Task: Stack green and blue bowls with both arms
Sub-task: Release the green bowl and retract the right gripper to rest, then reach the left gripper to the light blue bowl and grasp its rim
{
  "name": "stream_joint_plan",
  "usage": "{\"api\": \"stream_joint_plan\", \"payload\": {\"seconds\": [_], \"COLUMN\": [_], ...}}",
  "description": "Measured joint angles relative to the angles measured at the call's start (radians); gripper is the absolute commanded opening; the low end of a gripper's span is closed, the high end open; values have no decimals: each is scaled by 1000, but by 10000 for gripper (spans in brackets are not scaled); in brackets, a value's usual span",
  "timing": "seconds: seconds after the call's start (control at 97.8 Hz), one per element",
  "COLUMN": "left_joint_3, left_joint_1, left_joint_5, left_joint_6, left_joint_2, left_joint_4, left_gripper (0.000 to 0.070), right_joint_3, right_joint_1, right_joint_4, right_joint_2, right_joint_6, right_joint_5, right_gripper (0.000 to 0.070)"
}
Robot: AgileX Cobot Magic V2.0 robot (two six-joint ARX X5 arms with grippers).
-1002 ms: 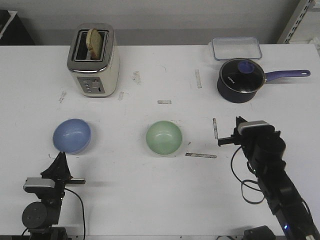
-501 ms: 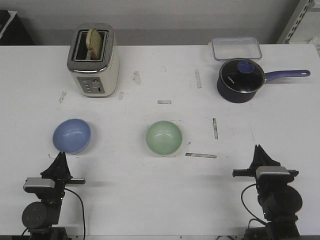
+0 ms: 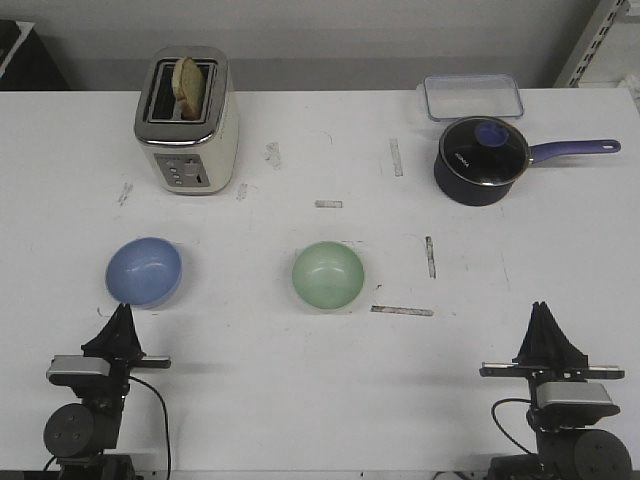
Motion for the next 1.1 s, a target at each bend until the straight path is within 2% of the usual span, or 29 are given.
{"api": "stream_joint_plan", "payload": {"seconds": [0.256,0.429,0.675,0.91,1.104], "left_joint_3": [0,6,205,394,521], "left_joint_1": [0,0,0,0,0], "left_joint_5": [5,6,6,6,6], "left_joint_6": [-18,-77,-90,-90,-90], "left_joint_2": [0,0,69,231,396], "left_joint_4": [15,136,-96,-278,-346], "left_gripper": [1,1,1,1,1], "right_joint_3": [0,0,0,0,0], "right_joint_1": [0,0,0,0,0], "right_joint_4": [-1,-1,-1,-1,-1], "right_joint_2": [0,0,0,0,0], "right_joint_6": [0,0,0,0,0], "right_joint_5": [0,0,0,0,0], "right_gripper": [12,12,12,12,12]}}
